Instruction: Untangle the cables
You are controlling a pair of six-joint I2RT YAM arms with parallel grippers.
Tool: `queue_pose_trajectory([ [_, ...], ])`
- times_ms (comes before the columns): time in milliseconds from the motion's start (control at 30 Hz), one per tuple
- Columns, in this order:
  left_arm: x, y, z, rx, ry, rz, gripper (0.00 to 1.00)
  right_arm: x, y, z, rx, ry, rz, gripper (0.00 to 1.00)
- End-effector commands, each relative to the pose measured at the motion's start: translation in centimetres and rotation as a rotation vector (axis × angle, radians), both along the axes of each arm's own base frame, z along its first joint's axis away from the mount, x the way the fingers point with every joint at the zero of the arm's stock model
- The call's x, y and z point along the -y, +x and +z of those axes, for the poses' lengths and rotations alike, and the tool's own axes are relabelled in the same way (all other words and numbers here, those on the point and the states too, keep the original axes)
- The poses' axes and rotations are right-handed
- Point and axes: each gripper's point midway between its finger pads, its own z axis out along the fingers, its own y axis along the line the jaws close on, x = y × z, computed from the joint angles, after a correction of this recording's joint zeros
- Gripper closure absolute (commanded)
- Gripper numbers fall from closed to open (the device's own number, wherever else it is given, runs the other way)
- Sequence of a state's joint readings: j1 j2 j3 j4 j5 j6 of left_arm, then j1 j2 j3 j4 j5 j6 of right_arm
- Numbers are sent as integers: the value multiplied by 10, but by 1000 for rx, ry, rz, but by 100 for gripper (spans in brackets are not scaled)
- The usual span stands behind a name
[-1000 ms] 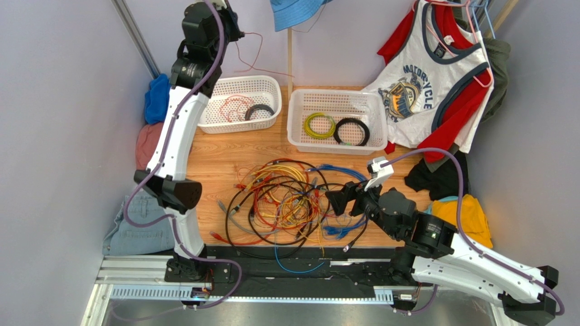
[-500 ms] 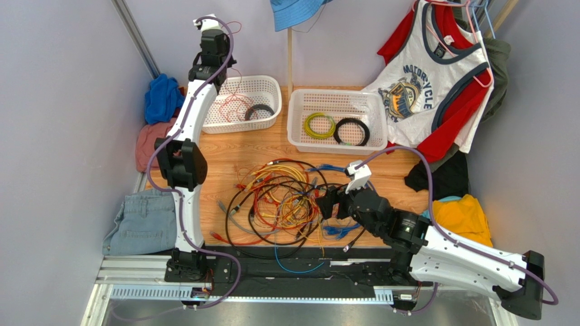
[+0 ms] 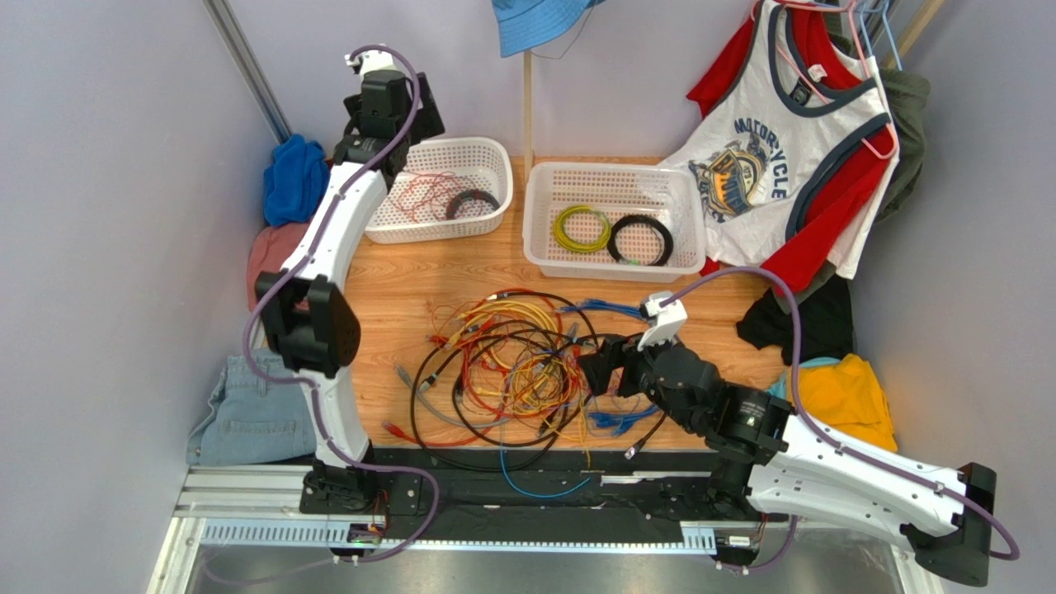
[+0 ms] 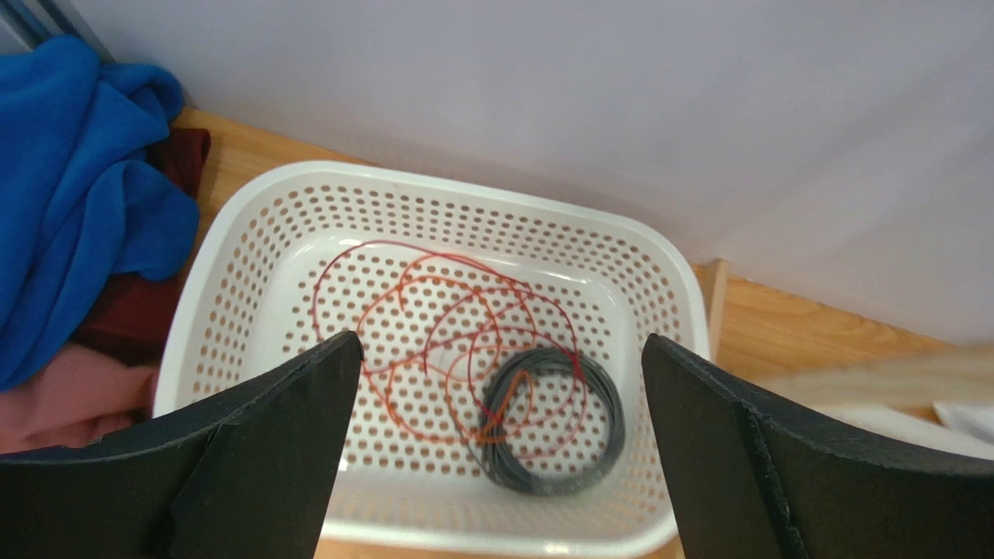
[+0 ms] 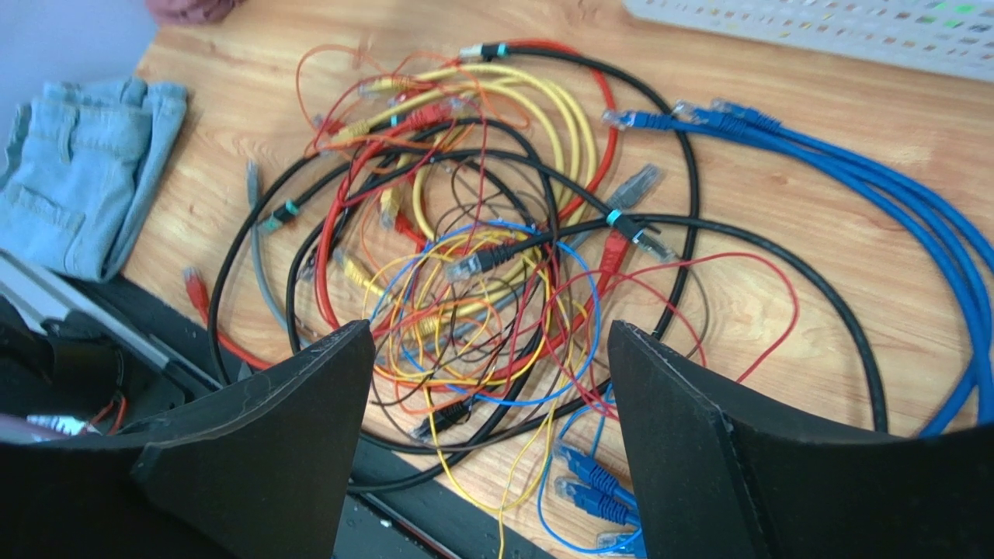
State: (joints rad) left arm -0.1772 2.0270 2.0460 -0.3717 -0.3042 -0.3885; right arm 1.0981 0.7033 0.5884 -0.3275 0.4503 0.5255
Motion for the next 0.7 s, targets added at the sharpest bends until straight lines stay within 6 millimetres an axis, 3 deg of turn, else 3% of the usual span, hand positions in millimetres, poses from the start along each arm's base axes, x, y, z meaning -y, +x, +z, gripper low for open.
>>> queue_pose_trajectory([
  [0, 42, -95, 85, 125, -28, -96, 1, 17, 11, 9, 32, 48, -121, 21],
  [33, 50, -109, 78, 124, -26, -108, 1, 22, 13, 8, 41, 39, -141, 21],
  [67, 64, -141, 95, 174, -71, -137, 1, 24, 13, 8, 42, 38, -146, 20],
  [100, 70, -154, 48, 112, -66, -141, 1, 25, 13, 8, 44, 36, -150, 20],
  [133, 81, -172, 36, 106, -87, -165, 1, 25, 11, 10, 42, 48, -143, 20],
  [167, 83, -196, 43, 144, -174, -180, 1, 24, 10, 11, 41, 53, -132, 21],
  [200, 88, -211, -2, 71, -190, -209, 1, 23, 8, 12, 39, 58, -121, 23],
  [233, 101, -226, -15, 41, -220, -263, 1, 21, 5, 11, 29, 63, -100, 23],
  [267, 104, -243, -39, -2, -227, -277, 1, 20, 4, 10, 22, 62, -96, 24],
  [367, 119, -281, -78, -104, -160, -336, 1, 19, 1, 3, -4, 58, -84, 25],
  [533, 142, -321, -100, -139, -256, -486, 3, 15, -6, -6, -47, 70, -60, 26],
  [667, 140, -343, -142, -251, -224, -478, 4, 16, -8, -14, -69, 67, -58, 26],
])
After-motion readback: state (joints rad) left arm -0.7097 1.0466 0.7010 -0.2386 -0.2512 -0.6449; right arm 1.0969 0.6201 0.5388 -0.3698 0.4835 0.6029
